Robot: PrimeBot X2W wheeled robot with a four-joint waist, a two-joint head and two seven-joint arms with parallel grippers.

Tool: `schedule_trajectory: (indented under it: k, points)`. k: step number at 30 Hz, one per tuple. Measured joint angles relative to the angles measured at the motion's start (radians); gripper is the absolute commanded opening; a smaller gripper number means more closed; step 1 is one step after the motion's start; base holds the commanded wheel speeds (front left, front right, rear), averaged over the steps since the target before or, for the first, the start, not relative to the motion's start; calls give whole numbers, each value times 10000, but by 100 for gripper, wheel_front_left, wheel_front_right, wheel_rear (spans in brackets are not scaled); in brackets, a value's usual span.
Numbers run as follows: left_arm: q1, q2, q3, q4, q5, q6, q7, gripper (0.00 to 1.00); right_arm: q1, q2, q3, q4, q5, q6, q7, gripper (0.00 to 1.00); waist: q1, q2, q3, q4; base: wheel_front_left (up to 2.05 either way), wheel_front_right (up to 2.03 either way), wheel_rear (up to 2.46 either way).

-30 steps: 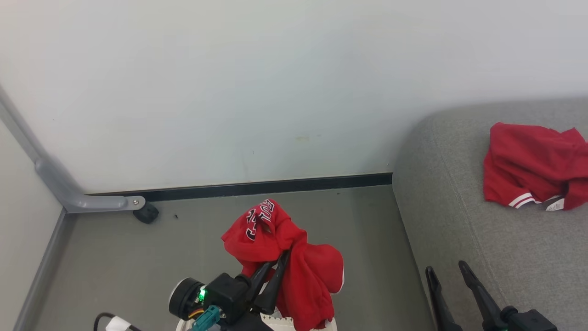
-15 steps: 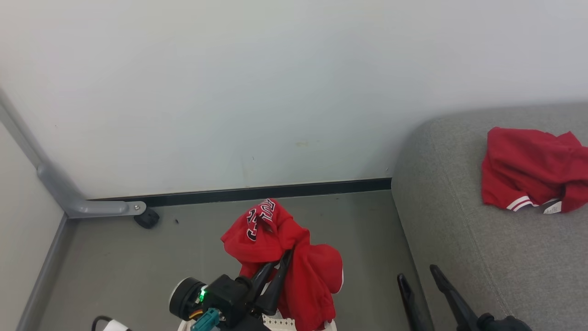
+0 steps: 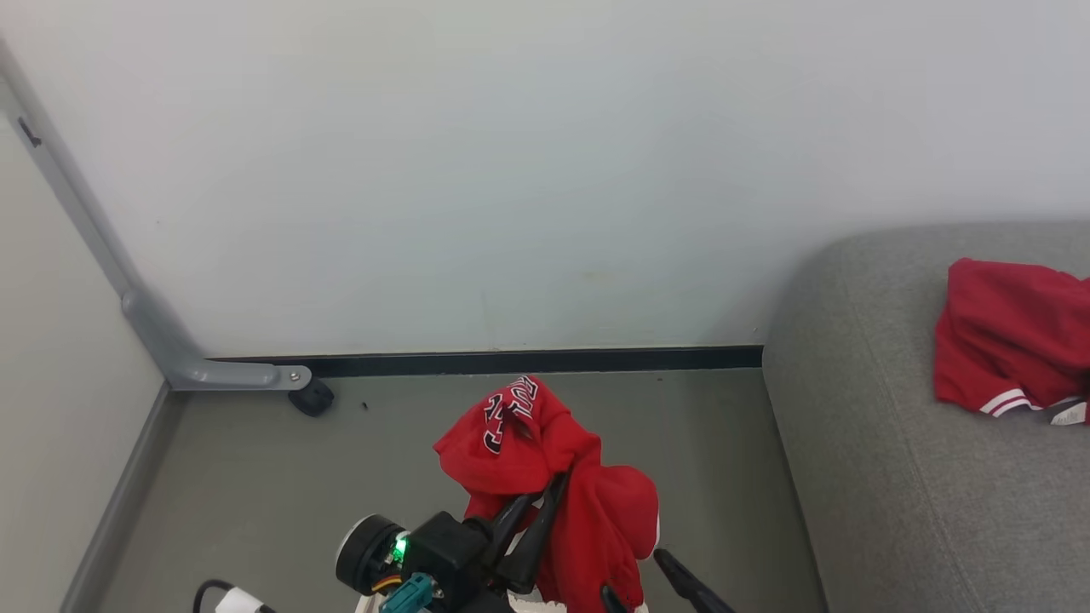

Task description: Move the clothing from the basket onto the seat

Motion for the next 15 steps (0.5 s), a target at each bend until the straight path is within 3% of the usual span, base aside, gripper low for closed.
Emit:
schedule_trajectory:
  k: [15]
  points:
    - [-7,-46,-297,-282,-17,2,125,0,-1659,52,802,1360,368,71,284,100,0,0,22,651,0,0,0]
